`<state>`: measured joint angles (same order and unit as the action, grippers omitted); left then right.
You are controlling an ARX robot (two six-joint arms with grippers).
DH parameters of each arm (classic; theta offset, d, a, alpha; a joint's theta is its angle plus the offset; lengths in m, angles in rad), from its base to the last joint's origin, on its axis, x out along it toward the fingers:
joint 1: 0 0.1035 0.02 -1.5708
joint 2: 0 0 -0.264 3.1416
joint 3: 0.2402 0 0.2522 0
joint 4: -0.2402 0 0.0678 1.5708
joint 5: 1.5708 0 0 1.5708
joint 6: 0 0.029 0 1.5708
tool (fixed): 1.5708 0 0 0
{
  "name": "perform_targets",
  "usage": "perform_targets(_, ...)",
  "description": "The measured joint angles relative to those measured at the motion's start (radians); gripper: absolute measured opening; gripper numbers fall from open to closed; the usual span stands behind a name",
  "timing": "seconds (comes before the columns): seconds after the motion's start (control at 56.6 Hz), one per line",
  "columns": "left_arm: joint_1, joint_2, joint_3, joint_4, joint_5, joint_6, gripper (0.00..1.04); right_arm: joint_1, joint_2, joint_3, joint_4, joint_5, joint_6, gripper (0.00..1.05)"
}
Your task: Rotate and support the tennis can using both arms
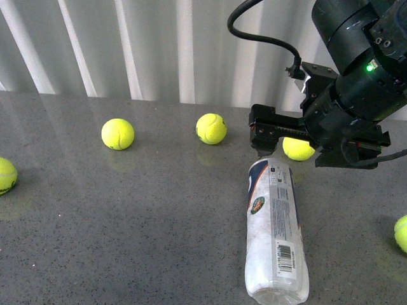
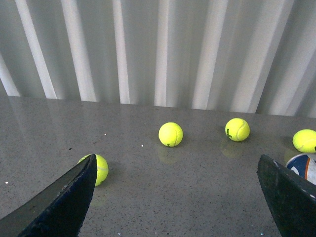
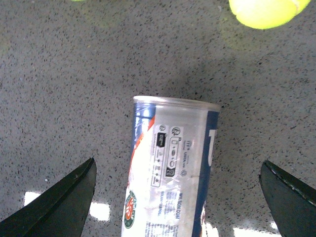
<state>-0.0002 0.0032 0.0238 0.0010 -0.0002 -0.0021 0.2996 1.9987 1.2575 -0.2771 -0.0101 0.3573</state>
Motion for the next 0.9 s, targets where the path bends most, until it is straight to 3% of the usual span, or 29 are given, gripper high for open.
perform_targets(0.512, 0.000, 0.000, 0.000, 0.000, 0.000, 0.000, 0.98, 0.068, 0.069, -0.039, 0.024, -0.010, 0.014, 0.97)
perform_targets(0.901, 0.000, 0.000, 0.000, 0.000, 0.000, 0.000, 0.98, 0.057, 0.105, -0.092, 0.087, 0.007, 0.021, 0.97)
